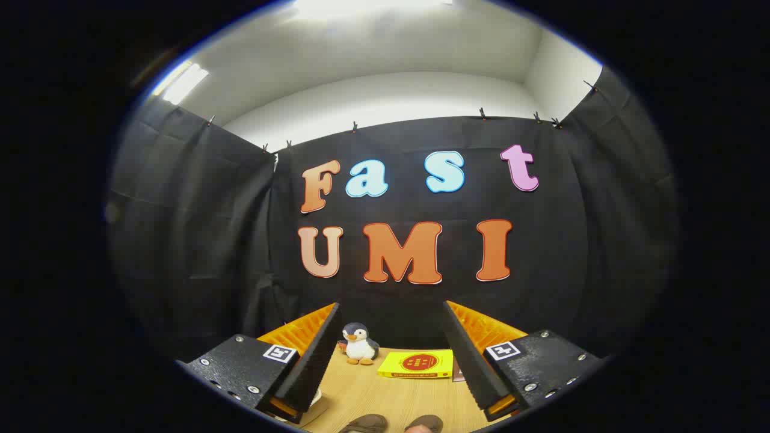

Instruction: Open the storage box then place both shoes into the box .Put the left shoe in first, then the right shoe, with the right side of both shoes facing outward in a uniform manner.

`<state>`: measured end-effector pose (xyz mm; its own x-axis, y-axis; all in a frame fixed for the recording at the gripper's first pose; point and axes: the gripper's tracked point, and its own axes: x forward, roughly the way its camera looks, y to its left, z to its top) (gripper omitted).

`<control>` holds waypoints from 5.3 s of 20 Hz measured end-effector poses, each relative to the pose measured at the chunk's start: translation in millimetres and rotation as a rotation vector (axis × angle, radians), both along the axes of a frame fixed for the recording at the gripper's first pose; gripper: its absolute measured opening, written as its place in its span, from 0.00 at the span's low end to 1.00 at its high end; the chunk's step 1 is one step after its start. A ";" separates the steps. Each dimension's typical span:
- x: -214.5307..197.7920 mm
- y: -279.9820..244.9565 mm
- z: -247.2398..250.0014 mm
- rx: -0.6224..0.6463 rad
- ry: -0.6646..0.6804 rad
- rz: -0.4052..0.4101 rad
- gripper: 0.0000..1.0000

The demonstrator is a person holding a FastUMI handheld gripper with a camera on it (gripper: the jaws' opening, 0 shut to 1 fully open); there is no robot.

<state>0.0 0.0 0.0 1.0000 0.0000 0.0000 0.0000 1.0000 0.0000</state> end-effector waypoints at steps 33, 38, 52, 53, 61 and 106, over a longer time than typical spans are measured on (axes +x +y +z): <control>-12.7 124.2 -222.4 0.427 0.713 0.340 0.94; -24.5 154.5 -265.5 0.559 0.883 0.402 0.94; -41.8 216.9 -367.8 0.783 1.130 0.472 0.94; -42.7 220.7 -368.3 0.821 1.139 0.474 0.94; -36.5 221.9 -320.2 0.909 1.079 0.541 0.93; -1.5 575.9 -268.6 0.441 1.213 0.671 0.20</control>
